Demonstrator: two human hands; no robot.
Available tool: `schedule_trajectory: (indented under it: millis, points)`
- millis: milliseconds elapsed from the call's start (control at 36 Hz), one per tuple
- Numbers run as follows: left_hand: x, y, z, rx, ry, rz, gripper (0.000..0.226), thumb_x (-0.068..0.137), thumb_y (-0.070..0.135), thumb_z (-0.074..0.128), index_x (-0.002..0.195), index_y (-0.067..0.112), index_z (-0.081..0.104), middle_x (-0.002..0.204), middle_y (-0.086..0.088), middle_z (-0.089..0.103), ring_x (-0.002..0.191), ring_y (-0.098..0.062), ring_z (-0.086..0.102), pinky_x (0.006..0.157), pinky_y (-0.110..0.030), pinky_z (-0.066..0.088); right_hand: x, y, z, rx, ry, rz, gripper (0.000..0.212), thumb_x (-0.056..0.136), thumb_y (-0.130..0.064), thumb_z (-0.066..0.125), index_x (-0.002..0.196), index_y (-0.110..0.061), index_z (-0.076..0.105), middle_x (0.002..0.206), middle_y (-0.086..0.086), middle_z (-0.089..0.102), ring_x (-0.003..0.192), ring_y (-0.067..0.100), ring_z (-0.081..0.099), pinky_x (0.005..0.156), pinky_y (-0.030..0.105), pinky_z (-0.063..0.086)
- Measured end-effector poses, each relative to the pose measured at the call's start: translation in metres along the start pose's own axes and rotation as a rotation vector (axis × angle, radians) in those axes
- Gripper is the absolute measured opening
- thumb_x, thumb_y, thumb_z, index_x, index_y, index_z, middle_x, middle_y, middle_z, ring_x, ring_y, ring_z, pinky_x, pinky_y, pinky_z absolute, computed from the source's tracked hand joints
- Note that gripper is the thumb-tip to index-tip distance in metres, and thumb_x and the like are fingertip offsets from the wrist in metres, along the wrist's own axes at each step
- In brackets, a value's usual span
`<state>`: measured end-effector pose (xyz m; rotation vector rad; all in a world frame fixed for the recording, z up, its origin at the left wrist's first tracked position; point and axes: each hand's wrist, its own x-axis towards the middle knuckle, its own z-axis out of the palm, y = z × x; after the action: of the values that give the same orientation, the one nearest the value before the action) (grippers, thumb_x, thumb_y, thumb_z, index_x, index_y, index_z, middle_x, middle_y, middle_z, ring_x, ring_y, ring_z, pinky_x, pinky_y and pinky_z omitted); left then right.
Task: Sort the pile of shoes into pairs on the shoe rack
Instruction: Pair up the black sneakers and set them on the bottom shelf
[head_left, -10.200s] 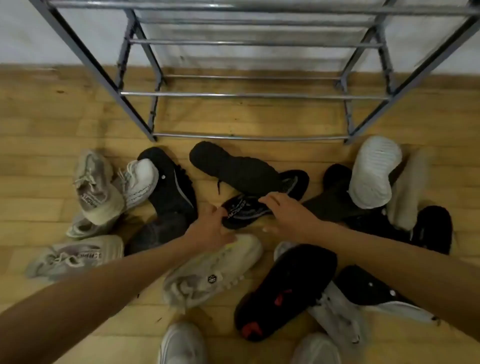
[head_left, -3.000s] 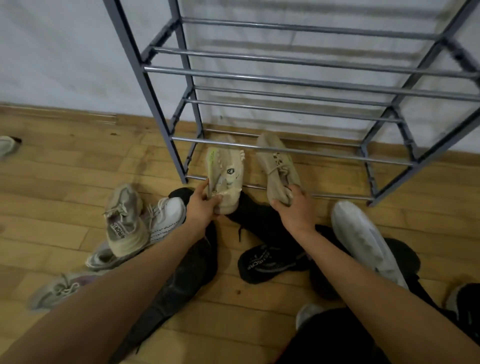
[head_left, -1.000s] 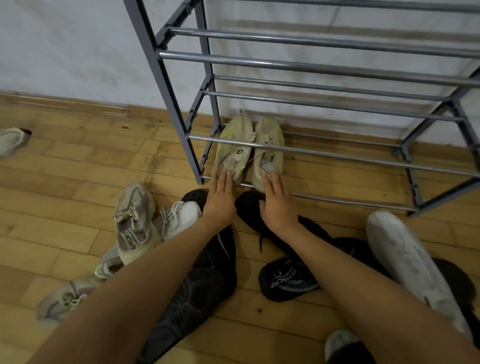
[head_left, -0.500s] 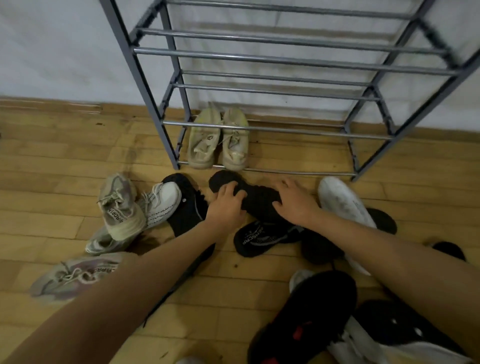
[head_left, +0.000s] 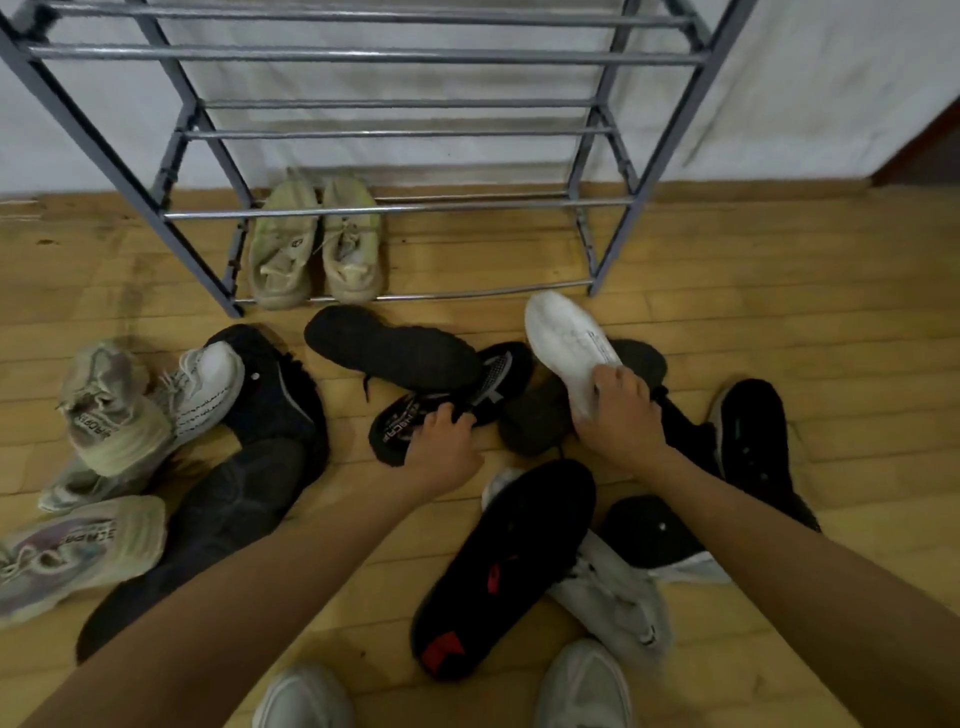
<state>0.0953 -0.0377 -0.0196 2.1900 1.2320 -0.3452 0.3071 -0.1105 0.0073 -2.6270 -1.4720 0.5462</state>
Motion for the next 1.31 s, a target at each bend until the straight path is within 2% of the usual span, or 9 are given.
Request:
schedule_trajectory:
  millis: [222,389,528,639,778,889,1056,1167,1306]
  points:
    - [-0.039,0.026,0.033,-0.103,0.147,0.177,0.05,0.09,0.047,0.054,0.126,0.012,0.053,0.135,-0.011,0.043,0.124,-0.028,0.043,0.098,-0.033,0.039,-0.003,0.019,0.004,0.098,0.024,-0.064,0.06,0.082,-0.03,0.066,0.132,-0.01,0.039,0.146,0.014,0.024,0.131,0.041,0.027,0.096,0.046,0.04]
    - [-0.075,0.031,0.066,-0.096,-0.106,0.07,0.099,0.081,0.049,0.065,0.151,0.027,-0.001,0.132,-0.012,0.04,0.117,-0.032,0.05,0.091,-0.044,0.049,-0.013,0.017,0.014,-0.07,0.055,-0.067,0.065,0.086,-0.031,0.061,0.14,-0.007,0.033,0.15,0.021,0.018,0.129,0.046,0.03,0.102,0.049,0.036]
    - [-0.069,0.023,0.063,-0.327,-0.144,-0.097,0.06,0.083,0.027,0.069,0.13,0.009,0.036,0.124,-0.014,0.055,0.105,-0.03,0.06,0.086,-0.042,0.052,-0.033,0.018,0.029,-0.136,0.085,-0.103,0.063,0.086,-0.022,0.058,0.14,-0.003,0.033,0.153,0.022,0.018,0.142,0.046,0.011,0.115,0.054,0.015]
    - [-0.064,0.019,0.048,-0.321,-0.189,-0.102,0.045,0.085,0.021,0.068,0.123,0.002,0.052,0.121,-0.014,0.061,0.108,-0.028,0.058,0.086,-0.033,0.046,-0.047,0.014,0.036,-0.082,0.238,-0.202,0.053,0.079,-0.01,0.063,0.129,0.0,0.049,0.143,0.024,0.039,0.138,0.045,0.026,0.111,0.057,0.026]
    - [-0.069,0.005,0.039,-0.443,-0.114,-0.169,0.043,0.087,0.018,0.066,0.125,0.004,0.052,0.12,-0.009,0.059,0.108,-0.026,0.058,0.088,-0.034,0.049,-0.058,0.001,0.041,0.115,0.322,-0.302,0.044,0.088,-0.024,0.051,0.127,-0.005,0.054,0.141,0.021,0.044,0.139,0.037,0.023,0.111,0.056,0.029]
    - [-0.07,-0.012,0.023,-0.657,0.018,-0.229,0.038,0.088,0.014,0.064,0.124,0.008,0.053,0.11,-0.002,0.059,0.108,-0.024,0.059,0.086,-0.035,0.051,-0.063,-0.012,0.043,0.254,0.174,-0.379,0.05,0.093,-0.031,0.044,0.137,-0.007,0.046,0.146,0.015,0.041,0.141,0.031,0.026,0.115,0.047,0.026]
    - [-0.064,-0.028,-0.016,-0.904,0.186,-0.28,0.044,0.091,0.009,0.06,0.132,0.008,0.048,0.111,0.0,0.056,0.111,-0.024,0.057,0.091,-0.04,0.051,-0.067,-0.061,0.042,0.596,-0.388,-0.235,0.081,0.091,-0.033,0.06,0.152,-0.02,0.007,0.15,0.004,0.035,0.133,0.022,0.041,0.103,0.031,0.038]
    - [-0.058,-0.037,-0.034,-0.923,0.251,-0.295,0.037,0.093,0.013,0.059,0.127,0.006,0.05,0.101,0.003,0.056,0.098,-0.021,0.058,0.078,-0.04,0.053,-0.06,-0.091,0.047,0.704,-0.434,-0.135,0.077,0.089,-0.026,0.063,0.149,-0.02,0.015,0.145,0.007,0.041,0.13,0.025,0.044,0.103,0.036,0.043]
    - [-0.051,-0.054,-0.039,-0.983,0.297,-0.386,0.04,0.09,0.019,0.063,0.126,0.005,0.05,0.115,-0.006,0.061,0.104,-0.027,0.062,0.086,-0.047,0.056,-0.05,-0.122,0.048,0.728,-0.481,-0.166,0.089,0.08,-0.032,0.074,0.147,-0.018,0.017,0.141,0.001,0.039,0.13,0.018,0.04,0.098,0.025,0.038]
